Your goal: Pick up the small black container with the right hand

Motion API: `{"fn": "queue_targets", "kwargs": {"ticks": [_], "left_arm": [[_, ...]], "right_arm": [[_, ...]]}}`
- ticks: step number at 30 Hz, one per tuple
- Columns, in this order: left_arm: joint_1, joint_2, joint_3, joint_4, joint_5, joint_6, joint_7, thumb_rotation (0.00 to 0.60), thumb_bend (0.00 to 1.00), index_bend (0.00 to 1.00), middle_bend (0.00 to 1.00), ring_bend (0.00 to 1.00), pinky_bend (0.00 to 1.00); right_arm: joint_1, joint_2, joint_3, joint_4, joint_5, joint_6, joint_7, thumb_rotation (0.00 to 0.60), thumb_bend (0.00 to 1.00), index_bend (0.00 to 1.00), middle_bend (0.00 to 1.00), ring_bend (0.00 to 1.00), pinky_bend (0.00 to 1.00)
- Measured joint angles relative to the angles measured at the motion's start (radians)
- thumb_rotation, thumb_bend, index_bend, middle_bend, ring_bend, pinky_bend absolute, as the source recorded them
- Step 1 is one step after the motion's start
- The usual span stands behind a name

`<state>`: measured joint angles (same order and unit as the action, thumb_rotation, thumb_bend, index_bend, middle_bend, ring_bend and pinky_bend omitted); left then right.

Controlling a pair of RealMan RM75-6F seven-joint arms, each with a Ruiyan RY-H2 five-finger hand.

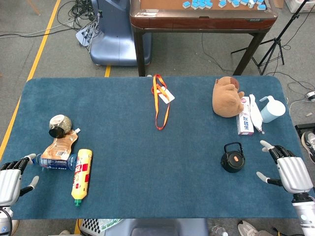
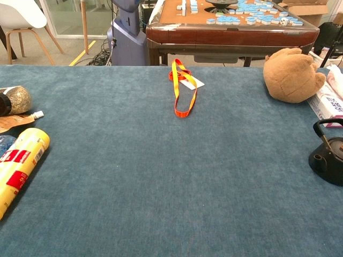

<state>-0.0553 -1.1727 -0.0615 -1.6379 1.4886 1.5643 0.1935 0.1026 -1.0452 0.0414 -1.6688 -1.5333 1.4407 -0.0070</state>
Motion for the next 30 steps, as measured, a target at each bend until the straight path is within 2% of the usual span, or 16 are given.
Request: {"fn": "queue_targets", "kwargs": {"ticks": [14, 20, 23, 30], "left_arm": [[0.010, 0.000, 0.006, 0.008, 0.001, 0.004, -0.012, 0.600, 0.25, 0.26, 0.38, 0.38, 0.33], [0.016, -0.001, 0.008, 0.010, 0.002, 0.010, -0.017, 0.600, 0.25, 0.26, 0.38, 0.39, 0.33], [0.018, -0.001, 0.010, 0.013, -0.001, 0.009, -0.021, 0.600, 0.25, 0.26, 0.38, 0.39, 0.33], [0.020, -0.003, 0.011, 0.014, -0.004, 0.004, -0.021, 0.600, 0.25, 0.26, 0.38, 0.39, 0.33]], "right_arm": [[0.056, 0.030, 0.011, -0.026, -0.024, -0.062, 0.013, 0.600, 0.15, 0.16, 0.33, 0.23, 0.34], [0.124, 0.057, 0.010, -0.041, -0.063, -0.152, 0.061, 0.600, 0.45, 0.16, 0.33, 0.23, 0.34], [0.168, 0.060, 0.012, -0.040, -0.077, -0.202, 0.079, 0.600, 0.54, 0.16, 0.33, 0.23, 0.34], [0.261, 0.030, 0.027, -0.001, -0.065, -0.317, 0.119, 0.600, 0.56, 0.16, 0.36, 0.25, 0.34]]}}
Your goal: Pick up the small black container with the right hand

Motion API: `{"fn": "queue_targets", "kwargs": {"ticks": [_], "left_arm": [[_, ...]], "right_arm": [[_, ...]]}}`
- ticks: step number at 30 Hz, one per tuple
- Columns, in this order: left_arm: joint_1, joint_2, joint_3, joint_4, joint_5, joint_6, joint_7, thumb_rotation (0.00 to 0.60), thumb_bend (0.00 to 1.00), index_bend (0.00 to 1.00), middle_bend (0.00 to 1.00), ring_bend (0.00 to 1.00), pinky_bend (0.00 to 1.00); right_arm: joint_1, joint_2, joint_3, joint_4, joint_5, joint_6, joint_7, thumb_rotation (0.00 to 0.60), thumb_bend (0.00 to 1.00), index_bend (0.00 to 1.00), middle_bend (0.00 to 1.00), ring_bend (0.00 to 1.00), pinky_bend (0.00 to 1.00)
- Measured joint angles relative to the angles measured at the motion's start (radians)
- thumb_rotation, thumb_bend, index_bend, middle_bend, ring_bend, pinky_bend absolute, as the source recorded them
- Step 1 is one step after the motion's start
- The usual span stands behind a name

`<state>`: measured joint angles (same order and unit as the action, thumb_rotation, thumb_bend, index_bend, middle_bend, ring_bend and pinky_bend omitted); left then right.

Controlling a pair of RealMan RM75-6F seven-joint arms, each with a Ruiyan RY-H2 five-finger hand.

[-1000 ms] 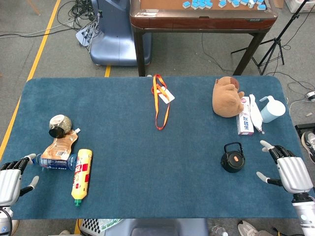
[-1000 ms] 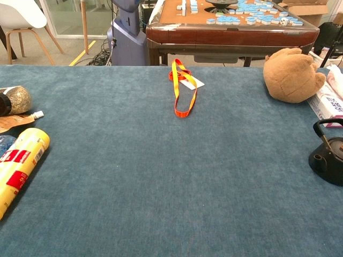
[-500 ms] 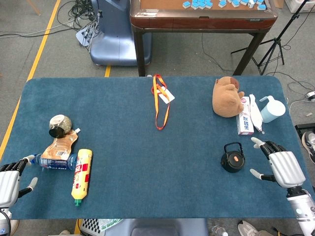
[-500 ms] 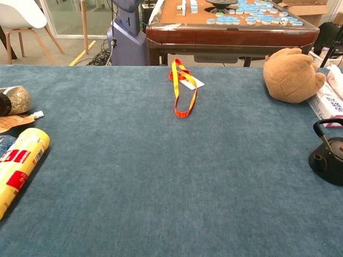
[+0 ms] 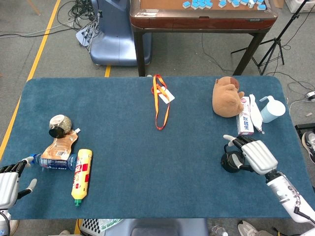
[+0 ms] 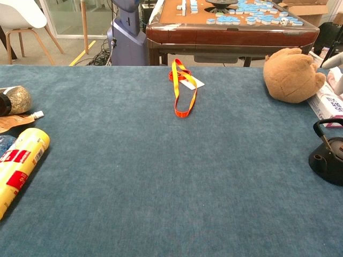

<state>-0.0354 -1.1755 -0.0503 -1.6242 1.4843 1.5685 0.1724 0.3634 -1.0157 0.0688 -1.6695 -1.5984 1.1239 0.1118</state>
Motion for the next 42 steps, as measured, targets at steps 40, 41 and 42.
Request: {"fn": "queue_targets", "kwargs": {"ticks": [40, 41, 42], "left_arm": [[-0.009, -0.022, 0.004, 0.004, -0.014, -0.036, 0.013, 0.600, 0.25, 0.26, 0.38, 0.39, 0.33], [-0.010, -0.022, 0.004, 0.004, -0.014, -0.036, 0.012, 0.600, 0.25, 0.26, 0.38, 0.39, 0.33], [-0.010, -0.023, 0.004, 0.005, -0.014, -0.036, 0.011, 0.600, 0.25, 0.26, 0.38, 0.39, 0.33]], "right_arm": [[0.176, -0.189, -0.024, 0.284, 0.142, -0.265, 0.135, 0.600, 0.46, 0.19, 0.37, 0.28, 0.34], [0.174, -0.185, -0.026, 0.281, 0.141, -0.261, 0.140, 0.600, 0.46, 0.19, 0.37, 0.29, 0.34], [0.169, -0.180, -0.030, 0.277, 0.140, -0.255, 0.144, 0.600, 0.46, 0.19, 0.37, 0.29, 0.34]]}}
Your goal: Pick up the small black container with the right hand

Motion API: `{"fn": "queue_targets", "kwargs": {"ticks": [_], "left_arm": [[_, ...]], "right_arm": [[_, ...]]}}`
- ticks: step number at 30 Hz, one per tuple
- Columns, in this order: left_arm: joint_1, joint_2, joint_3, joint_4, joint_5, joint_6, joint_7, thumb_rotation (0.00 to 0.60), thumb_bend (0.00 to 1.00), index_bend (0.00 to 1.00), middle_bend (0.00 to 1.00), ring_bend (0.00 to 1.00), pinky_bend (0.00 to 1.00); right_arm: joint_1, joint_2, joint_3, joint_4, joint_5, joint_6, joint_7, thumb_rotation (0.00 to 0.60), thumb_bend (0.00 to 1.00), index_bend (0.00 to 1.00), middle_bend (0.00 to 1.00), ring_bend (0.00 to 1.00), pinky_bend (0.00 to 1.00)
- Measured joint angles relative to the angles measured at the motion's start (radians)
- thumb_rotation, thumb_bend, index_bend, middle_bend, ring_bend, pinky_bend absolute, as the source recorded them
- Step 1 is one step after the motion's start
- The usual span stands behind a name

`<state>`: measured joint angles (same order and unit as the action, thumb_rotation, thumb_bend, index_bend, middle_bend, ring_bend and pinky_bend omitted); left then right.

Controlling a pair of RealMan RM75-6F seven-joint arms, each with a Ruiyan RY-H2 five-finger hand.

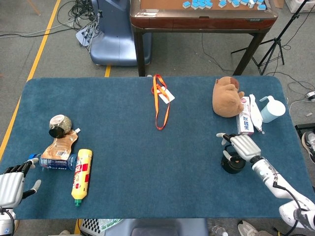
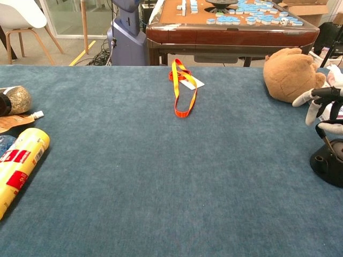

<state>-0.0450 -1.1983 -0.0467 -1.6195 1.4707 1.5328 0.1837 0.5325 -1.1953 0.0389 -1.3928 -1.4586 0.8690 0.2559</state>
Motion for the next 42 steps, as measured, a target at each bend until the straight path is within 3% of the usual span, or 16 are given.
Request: {"fn": "queue_targets", "kwargs": {"ticks": [14, 24, 35, 42], "left_arm": [[-0.006, -0.002, -0.003, 0.001, 0.011, 0.002, -0.008, 0.600, 0.25, 0.26, 0.38, 0.39, 0.33], [-0.006, -0.010, 0.000, 0.008, 0.018, 0.003, -0.015, 0.600, 0.25, 0.26, 0.38, 0.39, 0.33], [0.000, -0.014, 0.006, 0.019, 0.027, 0.012, -0.036, 0.600, 0.25, 0.26, 0.38, 0.39, 0.33], [0.000, -0.019, 0.008, 0.024, 0.031, 0.012, -0.042, 0.600, 0.25, 0.26, 0.38, 0.39, 0.33]], "right_arm": [[-0.071, 0.102, -0.047, -0.117, -0.073, 0.133, 0.085, 0.600, 0.46, 0.19, 0.37, 0.34, 0.34], [-0.144, 0.199, -0.115, -0.249, -0.182, 0.252, 0.102, 0.600, 0.46, 0.19, 0.37, 0.34, 0.34], [-0.220, 0.255, -0.182, -0.339, -0.229, 0.311, 0.009, 0.600, 0.46, 0.19, 0.37, 0.34, 0.35], [-0.240, 0.254, -0.171, -0.340, -0.223, 0.349, -0.048, 0.600, 0.46, 0.19, 0.38, 0.34, 0.35]]}}
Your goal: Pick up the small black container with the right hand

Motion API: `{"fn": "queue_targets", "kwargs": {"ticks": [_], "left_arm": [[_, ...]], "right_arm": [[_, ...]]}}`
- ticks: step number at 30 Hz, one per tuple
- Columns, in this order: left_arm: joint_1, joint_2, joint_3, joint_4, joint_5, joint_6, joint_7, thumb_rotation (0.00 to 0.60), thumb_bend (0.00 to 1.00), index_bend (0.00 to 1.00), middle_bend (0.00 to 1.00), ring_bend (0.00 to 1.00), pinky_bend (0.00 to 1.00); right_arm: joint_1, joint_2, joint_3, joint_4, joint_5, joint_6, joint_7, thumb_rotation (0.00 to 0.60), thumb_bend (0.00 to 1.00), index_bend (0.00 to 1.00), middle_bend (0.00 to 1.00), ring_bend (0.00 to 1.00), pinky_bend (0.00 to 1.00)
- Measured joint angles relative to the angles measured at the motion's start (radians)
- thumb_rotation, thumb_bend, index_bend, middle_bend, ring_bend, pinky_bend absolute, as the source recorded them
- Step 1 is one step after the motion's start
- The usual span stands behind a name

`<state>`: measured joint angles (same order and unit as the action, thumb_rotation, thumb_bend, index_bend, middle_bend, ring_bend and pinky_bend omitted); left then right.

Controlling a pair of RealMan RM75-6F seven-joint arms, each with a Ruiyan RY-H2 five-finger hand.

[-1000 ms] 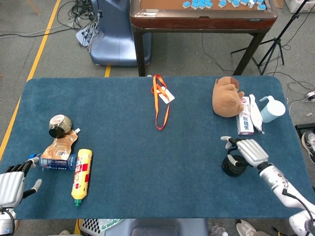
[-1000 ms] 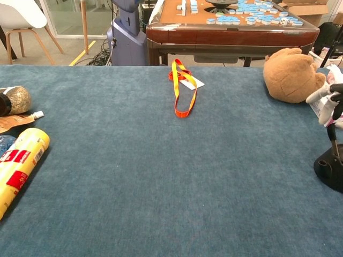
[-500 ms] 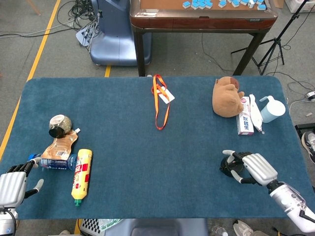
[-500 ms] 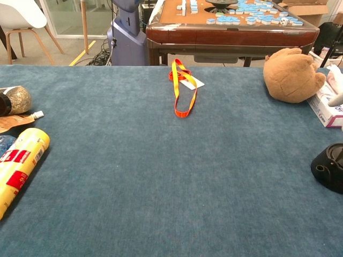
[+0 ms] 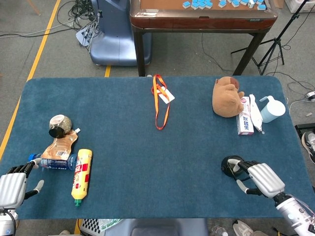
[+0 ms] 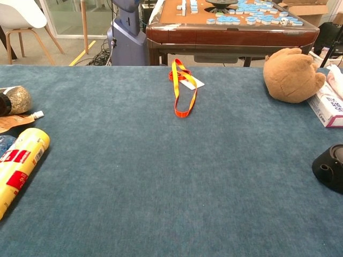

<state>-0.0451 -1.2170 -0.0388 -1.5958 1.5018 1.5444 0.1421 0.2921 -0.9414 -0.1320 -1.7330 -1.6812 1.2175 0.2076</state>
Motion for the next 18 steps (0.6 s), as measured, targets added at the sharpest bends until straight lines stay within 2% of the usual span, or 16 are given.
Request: {"fn": "queue_targets", "kwargs": {"ticks": [3, 6, 10, 12, 18], "left_arm": [[0.002, 0.000, 0.000, -0.001, 0.000, 0.002, -0.001, 0.600, 0.25, 0.26, 0.38, 0.39, 0.33], [0.004, 0.001, 0.002, -0.002, 0.001, 0.003, 0.000, 0.600, 0.25, 0.26, 0.38, 0.39, 0.33], [0.009, 0.004, 0.005, -0.003, 0.002, 0.008, -0.002, 0.600, 0.25, 0.26, 0.38, 0.39, 0.33], [0.012, 0.005, 0.006, -0.002, 0.001, 0.011, -0.005, 0.600, 0.25, 0.26, 0.38, 0.39, 0.33], [0.017, 0.008, 0.009, -0.001, 0.002, 0.014, -0.007, 0.600, 0.25, 0.26, 0.38, 0.39, 0.33]], "right_arm": [[-0.003, -0.004, 0.010, 0.005, 0.006, 0.005, -0.067, 0.600, 0.46, 0.20, 0.38, 0.34, 0.34], [-0.003, -0.009, 0.020, 0.010, 0.016, -0.001, -0.150, 0.600, 0.46, 0.23, 0.38, 0.34, 0.29], [-0.003, -0.024, 0.032, 0.024, 0.032, -0.014, -0.232, 0.600, 0.45, 0.26, 0.39, 0.29, 0.28], [-0.006, -0.033, 0.037, 0.036, 0.039, -0.013, -0.243, 0.600, 0.41, 0.27, 0.39, 0.27, 0.28], [-0.024, -0.057, 0.033, 0.065, 0.029, 0.006, -0.251, 0.600, 0.17, 0.27, 0.39, 0.26, 0.24]]}}
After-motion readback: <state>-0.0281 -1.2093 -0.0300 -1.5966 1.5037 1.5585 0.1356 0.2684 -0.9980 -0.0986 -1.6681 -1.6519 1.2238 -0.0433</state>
